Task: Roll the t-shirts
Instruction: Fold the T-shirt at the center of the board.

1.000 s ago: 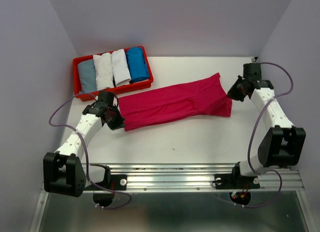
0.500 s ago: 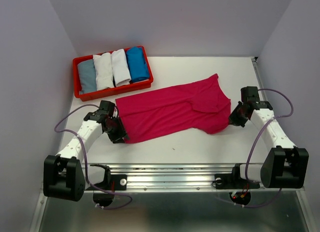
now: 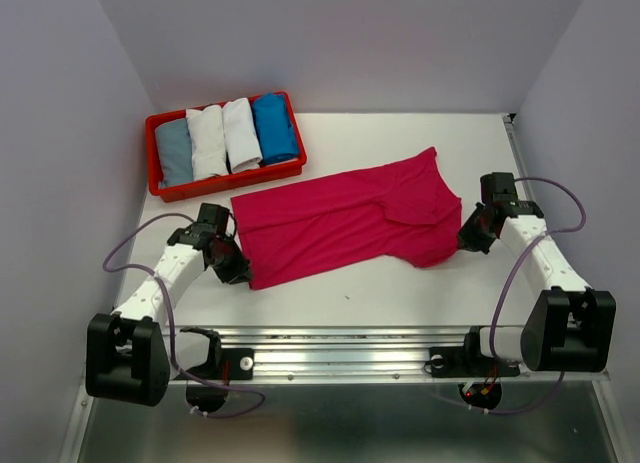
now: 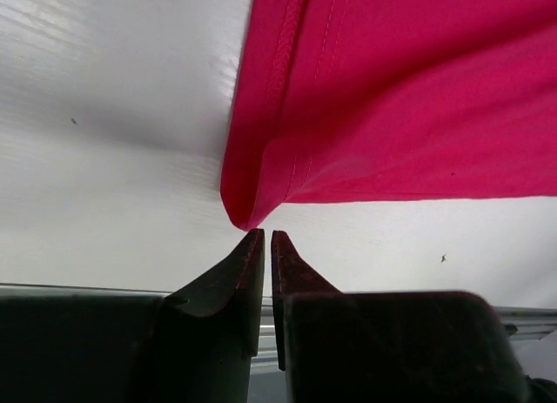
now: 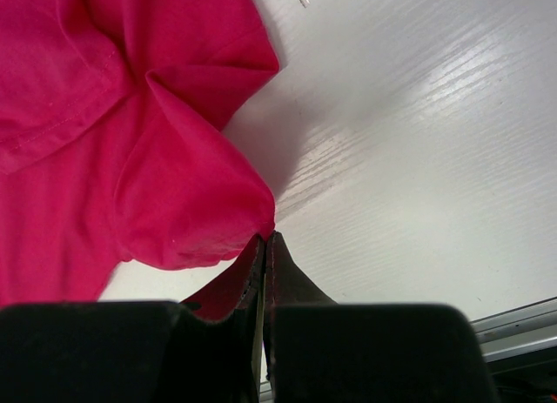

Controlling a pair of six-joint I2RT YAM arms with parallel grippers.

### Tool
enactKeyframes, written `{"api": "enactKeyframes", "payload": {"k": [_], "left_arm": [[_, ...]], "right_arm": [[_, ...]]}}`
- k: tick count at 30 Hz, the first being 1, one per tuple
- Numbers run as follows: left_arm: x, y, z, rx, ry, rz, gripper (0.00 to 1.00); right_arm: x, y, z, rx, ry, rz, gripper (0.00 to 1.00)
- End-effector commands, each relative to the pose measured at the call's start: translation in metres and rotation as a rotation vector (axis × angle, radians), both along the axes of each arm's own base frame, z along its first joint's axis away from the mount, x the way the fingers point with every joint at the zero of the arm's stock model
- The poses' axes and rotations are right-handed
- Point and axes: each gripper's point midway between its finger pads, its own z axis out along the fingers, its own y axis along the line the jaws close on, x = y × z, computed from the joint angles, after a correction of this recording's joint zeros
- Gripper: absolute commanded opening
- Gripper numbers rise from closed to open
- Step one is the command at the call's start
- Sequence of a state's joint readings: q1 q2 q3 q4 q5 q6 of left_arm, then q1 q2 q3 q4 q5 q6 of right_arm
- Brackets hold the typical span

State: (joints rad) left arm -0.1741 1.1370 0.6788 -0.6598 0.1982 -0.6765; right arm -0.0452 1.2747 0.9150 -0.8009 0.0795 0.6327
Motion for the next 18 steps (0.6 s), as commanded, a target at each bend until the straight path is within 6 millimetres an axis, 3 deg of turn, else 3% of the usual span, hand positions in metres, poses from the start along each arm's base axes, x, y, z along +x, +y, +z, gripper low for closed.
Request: {"api": "enactKeyframes", "payload": {"k": [1,4,8,15,18], "left_arm": [[0.046,0.003,0.022,0.017,-0.127,0.076,0.19],[0.079,0.011,0.042,0.077,-0.197,0.098,0.19],[0.118,0.022,0.048,0.13,-0.23,0.12,0.19],[0.171,0.023,0.026,0.138,-0.225,0.113,0.19],[0.177,0.021,0.007,0.137,-0.187,0.097,0.19]], "right_arm": [[0.009,-0.005,0.001,-0.03,-0.022,-0.008,0.01],[0.006,-0.011,-0.003,-0.059,-0.01,-0.016,0.01],[0.003,-0.014,-0.007,-0.075,0.005,-0.03,0.01],[-0.004,-0.017,-0.01,-0.087,0.008,-0.068,0.01],[-0.006,-0.02,-0.013,-0.085,0.016,-0.087,0.01]]}}
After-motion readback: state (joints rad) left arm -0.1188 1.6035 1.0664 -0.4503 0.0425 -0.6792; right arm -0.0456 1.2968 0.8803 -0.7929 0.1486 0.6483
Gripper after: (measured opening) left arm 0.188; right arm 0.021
